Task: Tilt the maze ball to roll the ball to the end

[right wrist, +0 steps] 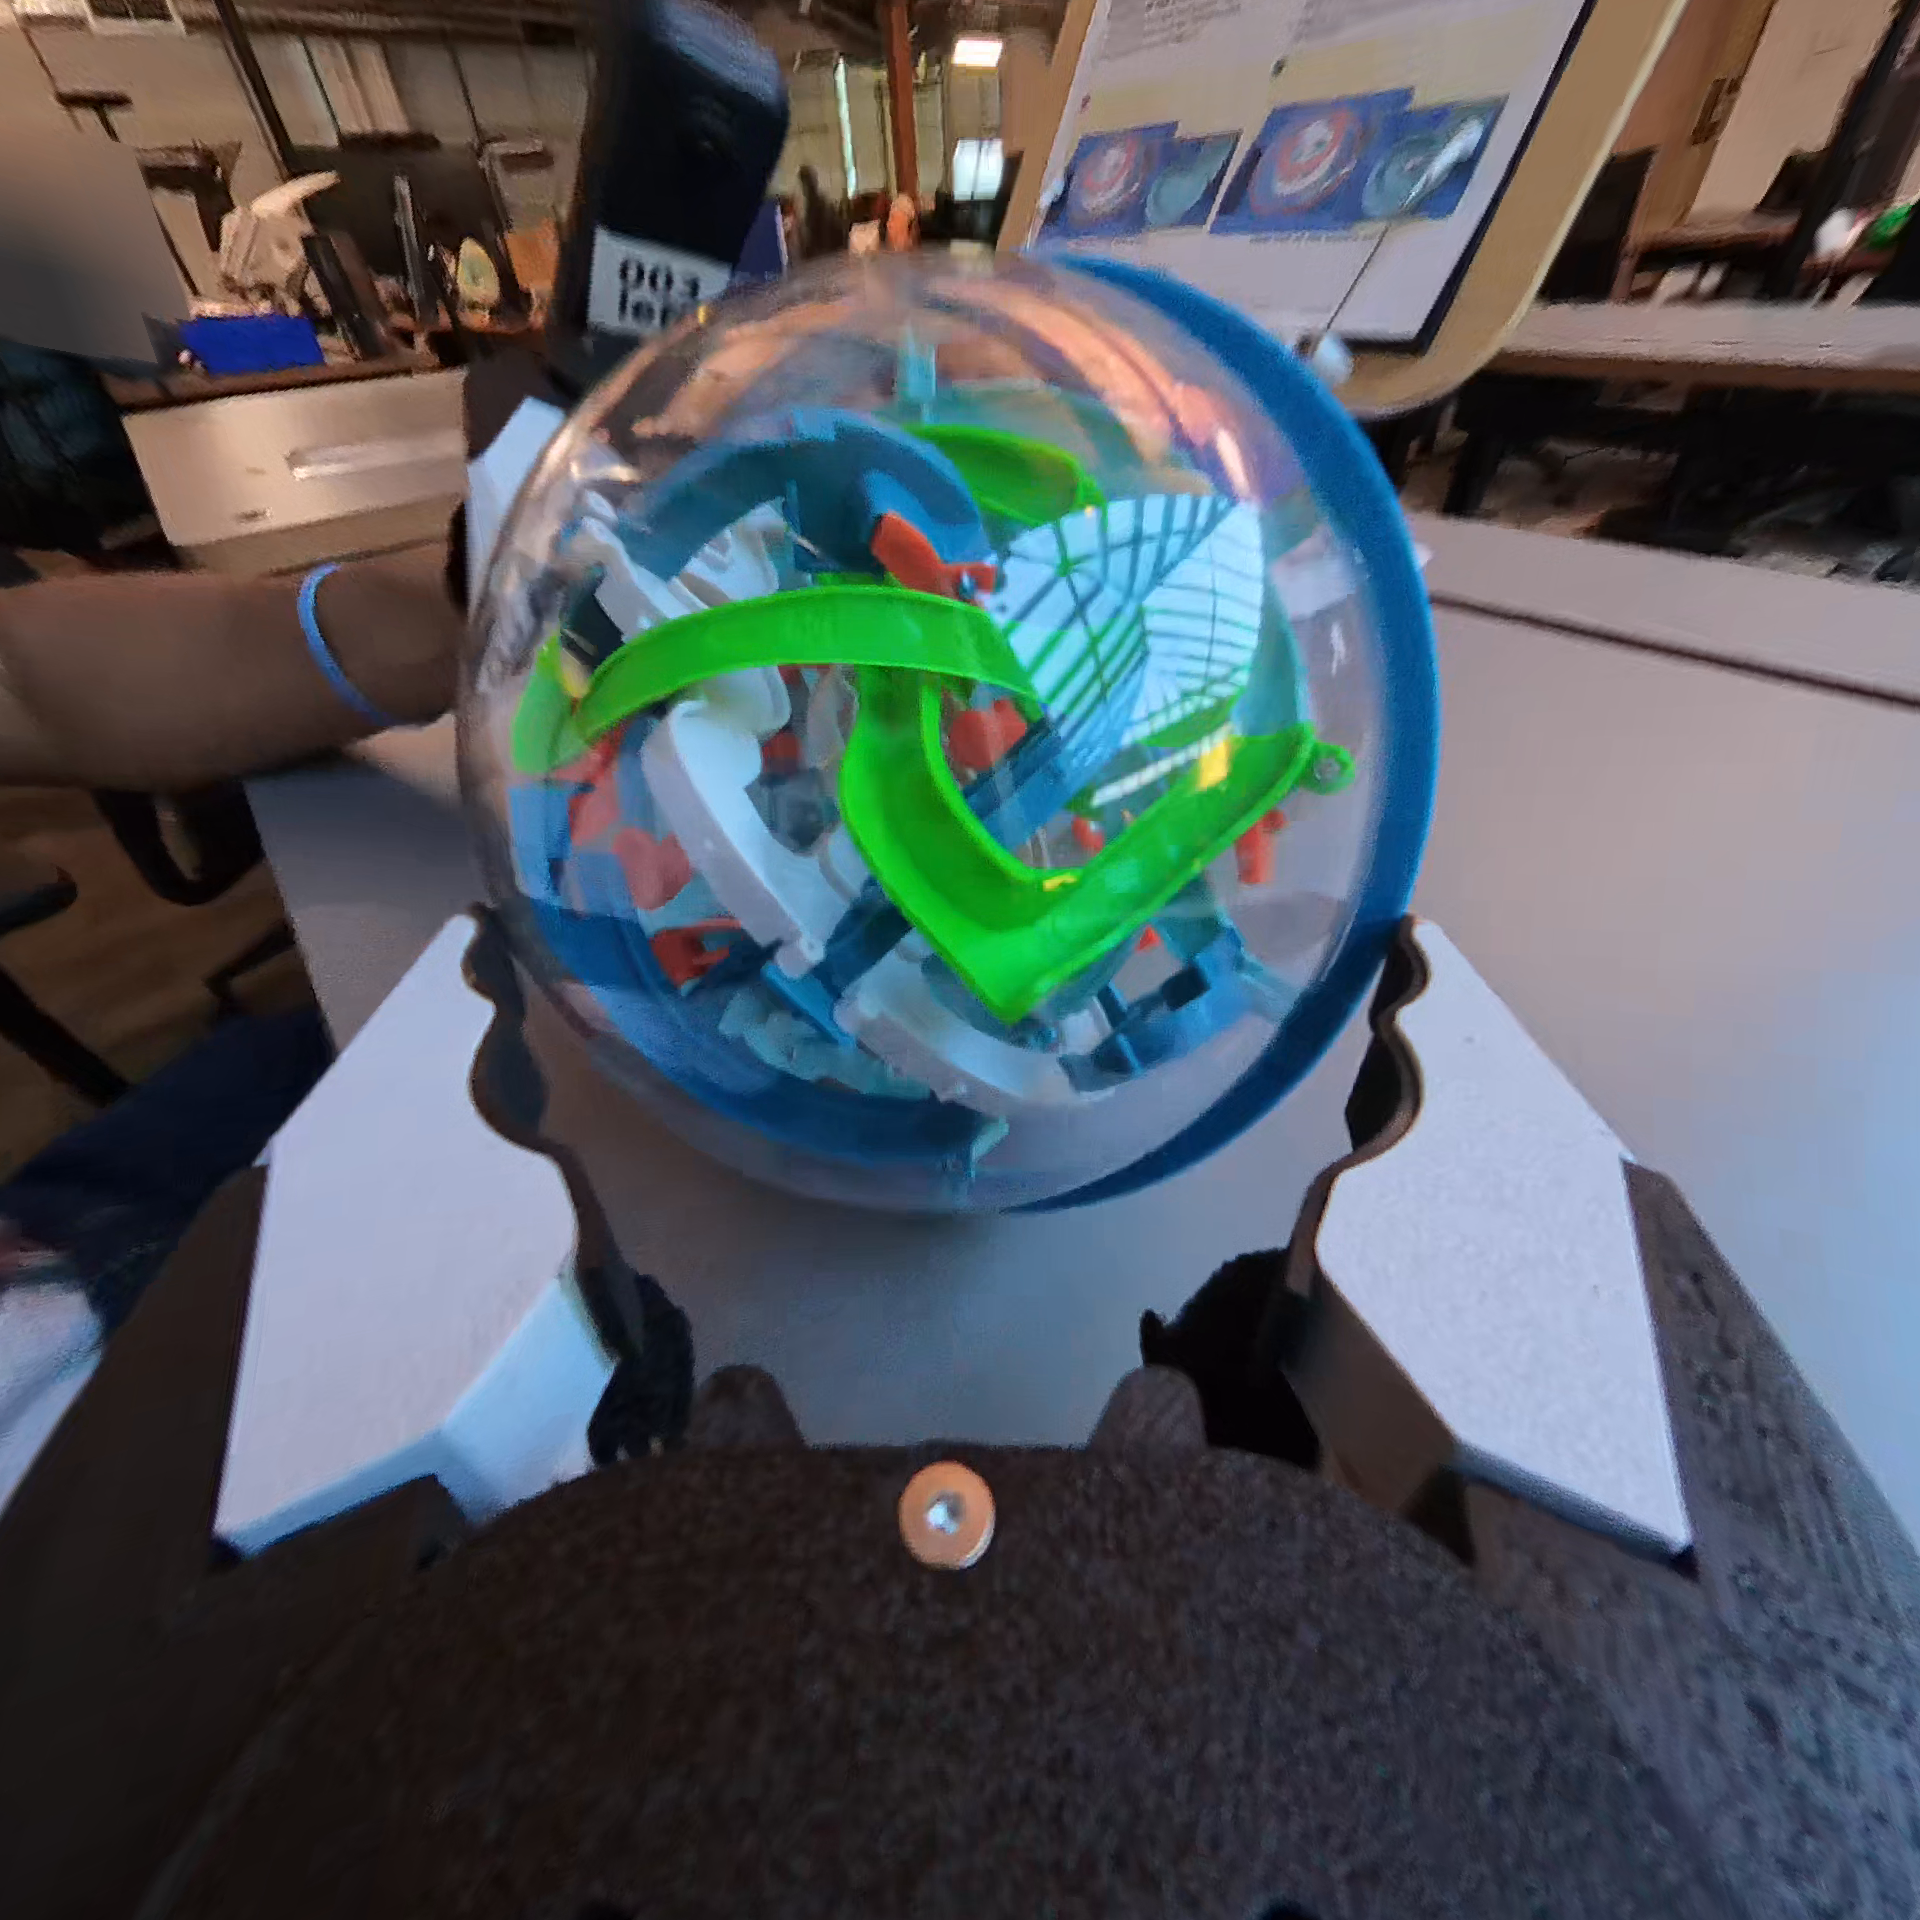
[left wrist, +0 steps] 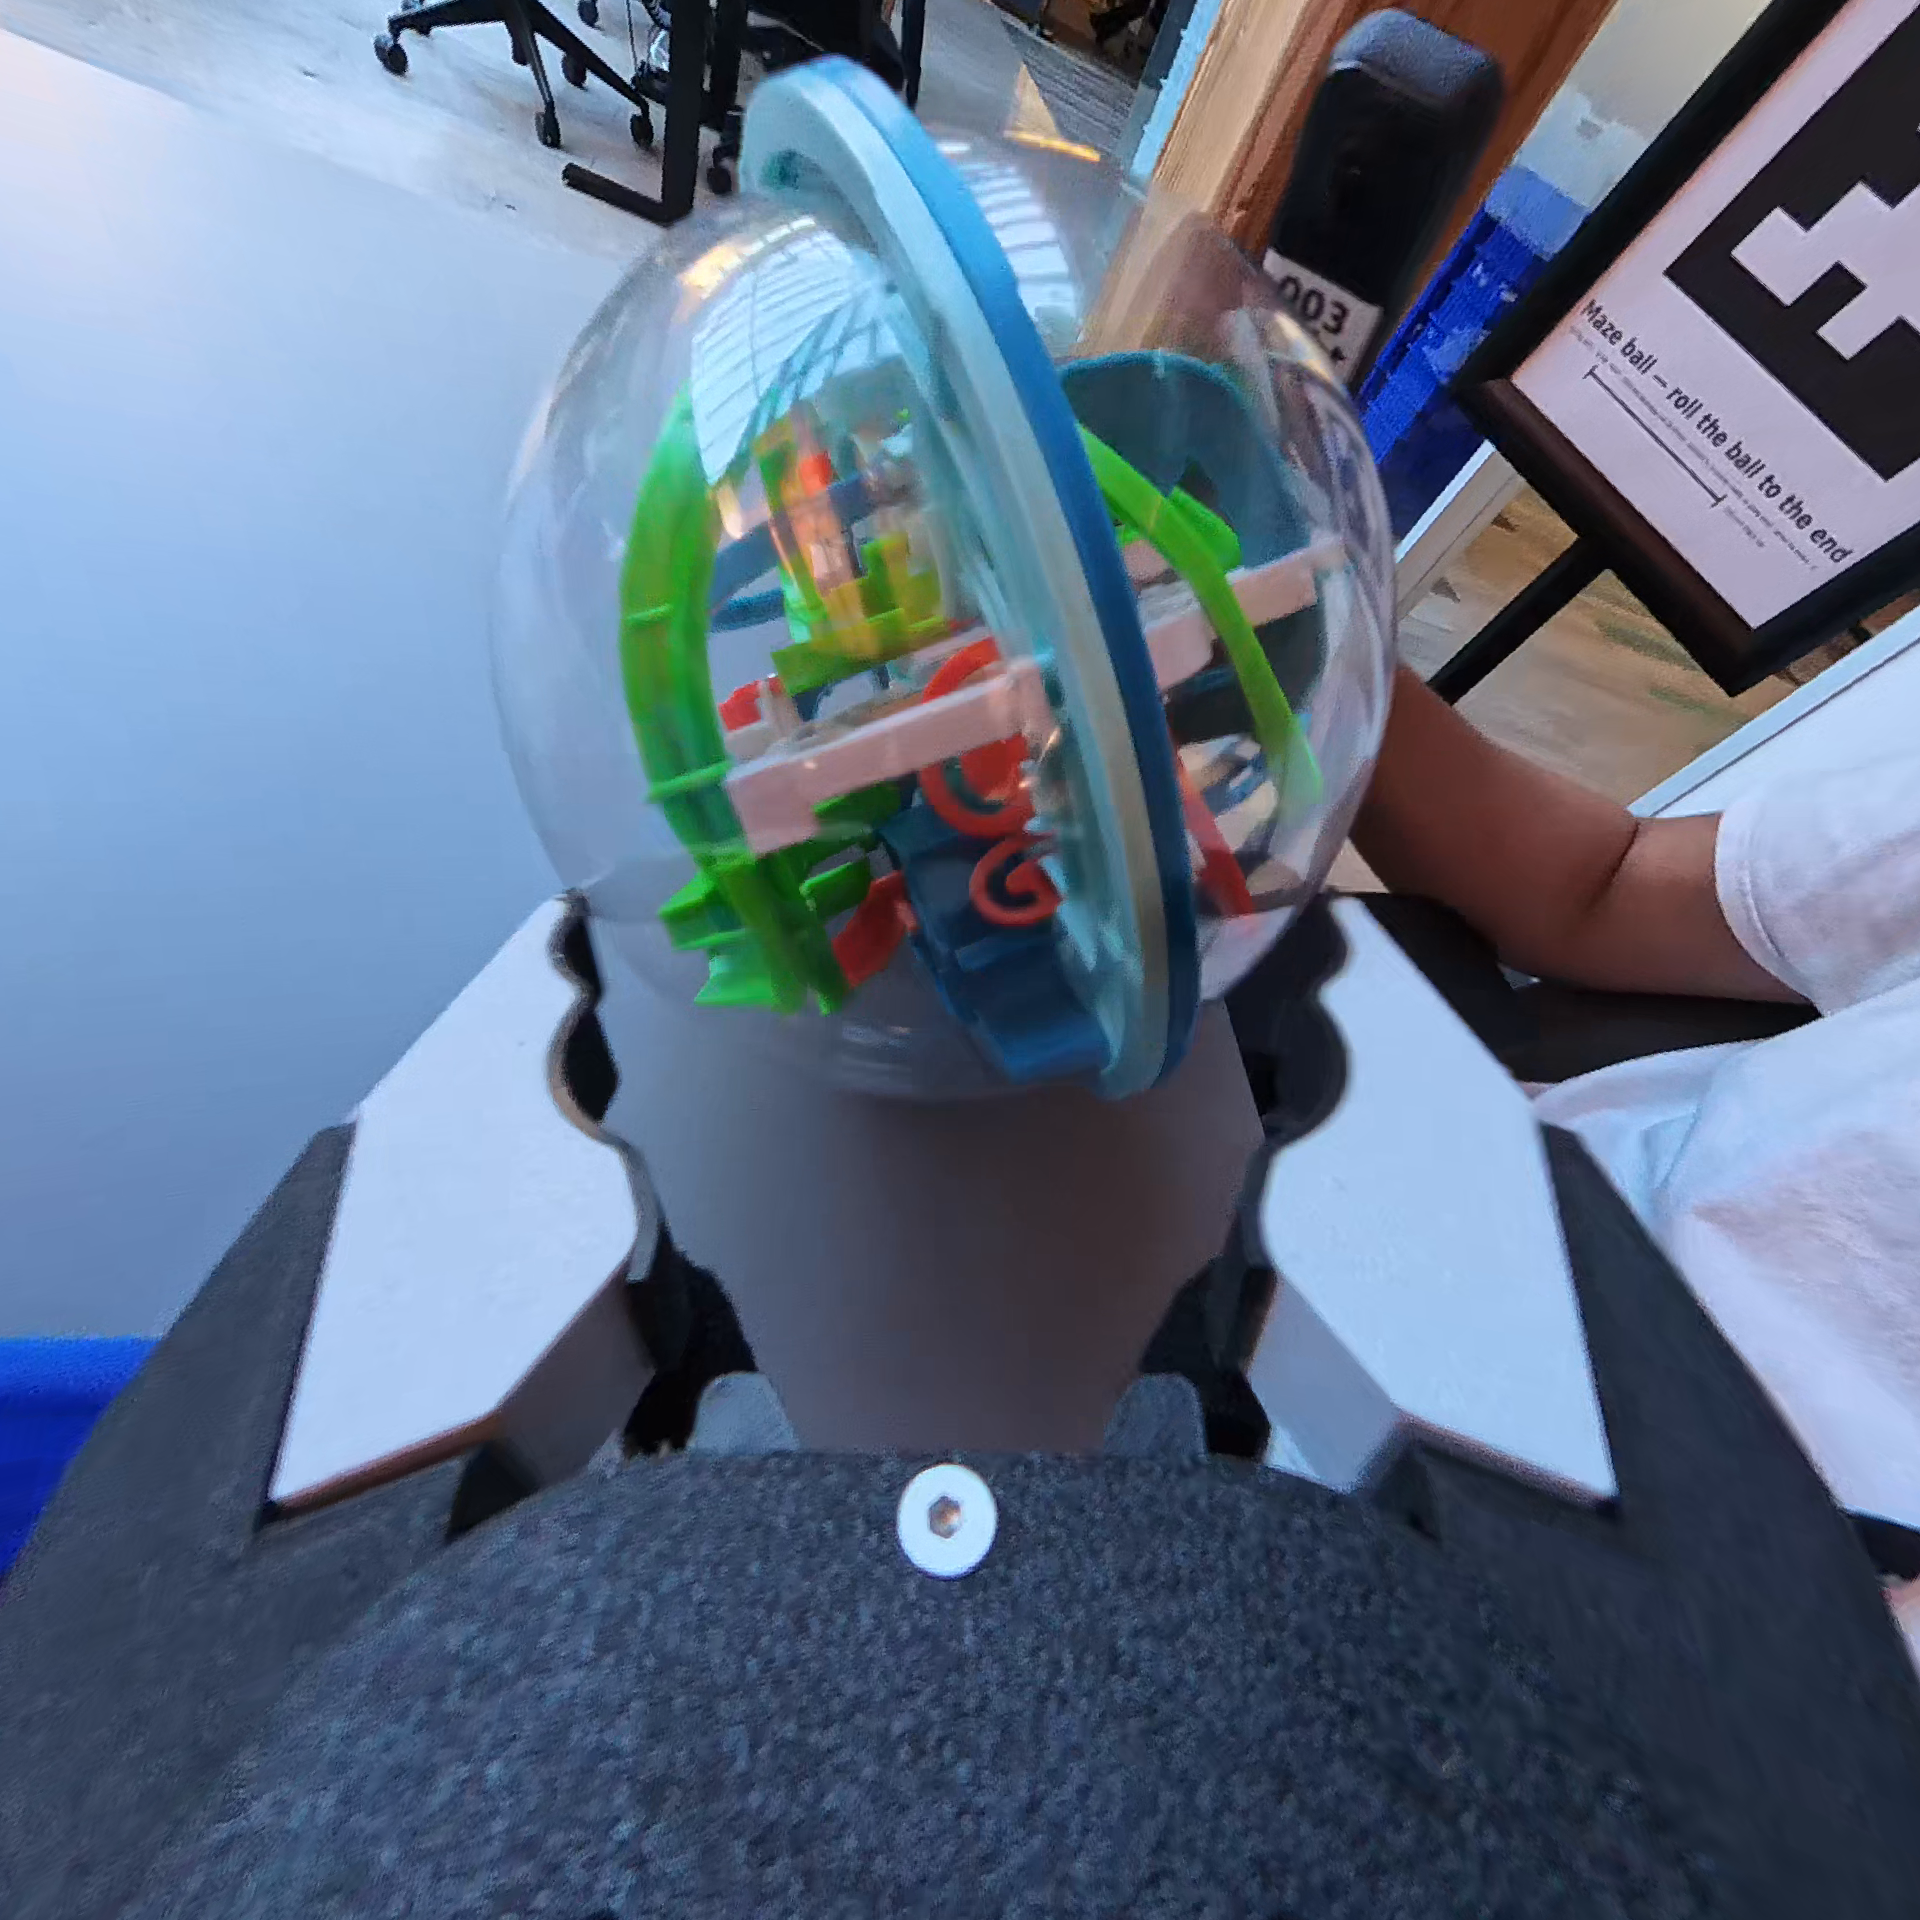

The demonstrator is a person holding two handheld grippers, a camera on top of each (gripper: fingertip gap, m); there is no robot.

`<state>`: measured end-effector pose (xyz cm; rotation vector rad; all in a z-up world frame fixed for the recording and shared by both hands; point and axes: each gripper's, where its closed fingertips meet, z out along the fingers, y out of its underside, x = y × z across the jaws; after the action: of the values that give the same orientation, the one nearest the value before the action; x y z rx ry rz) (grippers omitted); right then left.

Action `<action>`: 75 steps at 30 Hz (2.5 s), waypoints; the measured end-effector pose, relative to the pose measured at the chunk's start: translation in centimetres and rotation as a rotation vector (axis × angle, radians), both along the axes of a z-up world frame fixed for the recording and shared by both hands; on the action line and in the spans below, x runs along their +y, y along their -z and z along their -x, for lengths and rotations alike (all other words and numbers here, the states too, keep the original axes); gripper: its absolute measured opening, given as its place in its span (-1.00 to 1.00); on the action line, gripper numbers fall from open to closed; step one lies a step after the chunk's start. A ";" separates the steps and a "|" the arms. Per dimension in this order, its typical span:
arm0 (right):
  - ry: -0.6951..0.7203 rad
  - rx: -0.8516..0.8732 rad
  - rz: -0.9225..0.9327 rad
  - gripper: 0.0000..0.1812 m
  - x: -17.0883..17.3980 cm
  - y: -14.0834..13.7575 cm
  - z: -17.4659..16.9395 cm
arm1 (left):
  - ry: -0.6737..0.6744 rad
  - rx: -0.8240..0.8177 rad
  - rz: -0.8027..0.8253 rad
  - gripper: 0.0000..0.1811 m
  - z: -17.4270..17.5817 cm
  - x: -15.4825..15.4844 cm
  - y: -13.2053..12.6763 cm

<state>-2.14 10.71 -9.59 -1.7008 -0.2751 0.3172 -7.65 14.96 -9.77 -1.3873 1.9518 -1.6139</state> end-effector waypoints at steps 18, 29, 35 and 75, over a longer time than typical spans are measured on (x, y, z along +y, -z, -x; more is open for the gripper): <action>0.105 -0.084 0.040 0.70 1.3 0.9 2.4 | -0.101 -0.100 -0.442 0.75 0.5 0.7 0.5; 0.161 -0.154 -0.126 0.12 -1.6 -2.4 1.9 | -0.162 -0.109 -0.408 0.73 2.3 1.9 1.2; 0.078 -0.003 -0.030 -1.00 -3.1 -5.3 4.6 | -0.252 -0.057 -0.373 0.62 7.0 2.7 3.1; -0.050 -0.066 -0.080 -0.98 4.4 -4.4 4.7 | -0.345 -0.135 0.226 0.75 14.3 3.6 0.4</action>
<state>-6.85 15.13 -5.16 -1.6290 -0.3751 0.2841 -21.93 18.55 -10.17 -1.5489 1.3971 -1.7424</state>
